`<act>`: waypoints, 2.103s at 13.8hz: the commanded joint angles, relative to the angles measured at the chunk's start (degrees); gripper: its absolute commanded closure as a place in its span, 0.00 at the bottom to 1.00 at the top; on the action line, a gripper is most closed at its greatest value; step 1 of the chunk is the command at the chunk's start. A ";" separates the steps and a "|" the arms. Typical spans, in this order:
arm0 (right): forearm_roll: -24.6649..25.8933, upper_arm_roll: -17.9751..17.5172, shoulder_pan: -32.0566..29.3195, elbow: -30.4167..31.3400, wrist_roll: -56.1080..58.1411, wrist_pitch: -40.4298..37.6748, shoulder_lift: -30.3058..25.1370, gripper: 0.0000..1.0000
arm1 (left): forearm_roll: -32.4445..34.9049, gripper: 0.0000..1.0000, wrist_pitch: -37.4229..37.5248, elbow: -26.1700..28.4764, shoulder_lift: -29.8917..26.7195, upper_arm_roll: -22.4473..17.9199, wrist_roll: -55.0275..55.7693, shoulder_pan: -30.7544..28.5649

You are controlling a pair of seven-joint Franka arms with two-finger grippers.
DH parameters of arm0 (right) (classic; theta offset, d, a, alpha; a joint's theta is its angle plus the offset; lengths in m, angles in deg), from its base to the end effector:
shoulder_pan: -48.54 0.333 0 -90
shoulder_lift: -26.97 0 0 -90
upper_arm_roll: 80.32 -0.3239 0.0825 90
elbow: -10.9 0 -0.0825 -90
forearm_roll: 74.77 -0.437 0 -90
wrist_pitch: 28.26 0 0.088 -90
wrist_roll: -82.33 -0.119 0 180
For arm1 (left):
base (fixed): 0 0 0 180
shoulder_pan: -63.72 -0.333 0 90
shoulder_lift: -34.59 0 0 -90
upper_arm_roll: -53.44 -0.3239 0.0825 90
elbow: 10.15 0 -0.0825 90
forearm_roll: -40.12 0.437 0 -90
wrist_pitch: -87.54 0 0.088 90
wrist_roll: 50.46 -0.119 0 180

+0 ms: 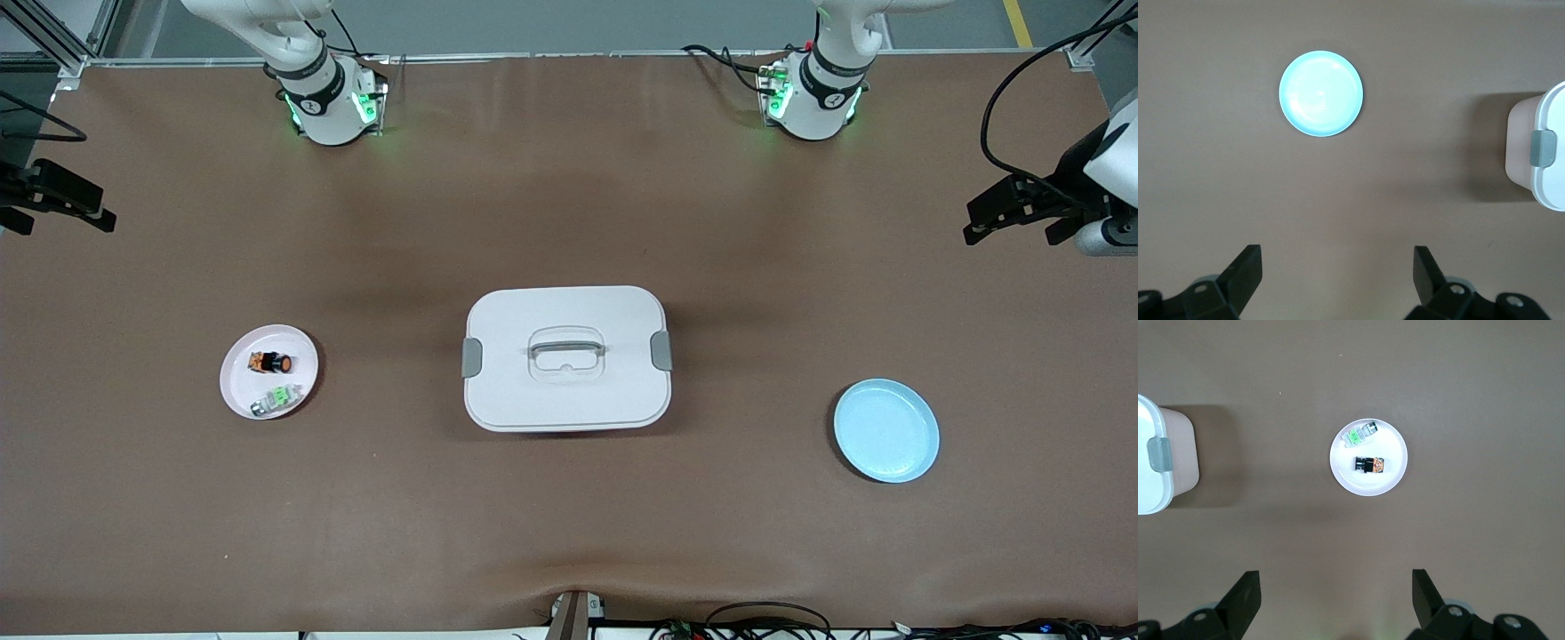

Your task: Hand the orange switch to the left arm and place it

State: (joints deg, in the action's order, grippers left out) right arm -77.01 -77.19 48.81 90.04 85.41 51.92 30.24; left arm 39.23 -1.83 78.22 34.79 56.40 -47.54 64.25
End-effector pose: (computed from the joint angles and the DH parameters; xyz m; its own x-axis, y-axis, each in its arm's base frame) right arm 0.6059 -0.0240 0.6690 0.9993 0.0105 -0.0367 0.0091 -0.9992 -0.0377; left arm 0.6068 -0.0388 0.6322 0.9999 -0.0101 0.0131 -0.0103 -0.9998 0.0164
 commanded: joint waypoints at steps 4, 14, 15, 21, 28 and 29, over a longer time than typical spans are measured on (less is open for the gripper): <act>-0.48 0.13 -0.09 -0.39 -0.18 -0.20 -0.37 0.00 | 0.99 0.00 1.12 -1.27 0.68 0.29 -0.46 -0.17; -1.10 0.13 -3.68 -0.48 0.61 1.56 1.99 0.00 | 1.07 0.00 1.12 -1.27 0.77 0.29 -0.38 -0.26; -0.66 0.13 -4.04 -0.40 0.61 1.82 3.65 0.00 | 0.99 0.00 1.12 -1.27 0.77 0.29 -0.29 -0.17; -1.10 0.04 -4.74 -0.48 0.61 6.12 11.93 0.00 | 0.99 0.00 1.21 -1.35 0.51 0.55 -0.11 -0.08; -1.28 0.04 -4.48 7.05 0.00 14.36 15.63 0.00 | 0.99 0.00 1.21 -1.35 0.68 0.55 -0.29 -0.35; -1.28 0.04 -4.65 8.47 -0.09 15.78 15.62 0.00 | 0.99 0.00 1.21 -1.35 0.60 0.55 -0.20 -0.35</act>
State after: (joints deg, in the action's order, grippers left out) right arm -77.15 -76.74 44.86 94.87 85.63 64.79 46.64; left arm 39.23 -1.83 78.16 35.00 56.53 -47.54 64.10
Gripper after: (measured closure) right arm 0.000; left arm 0.000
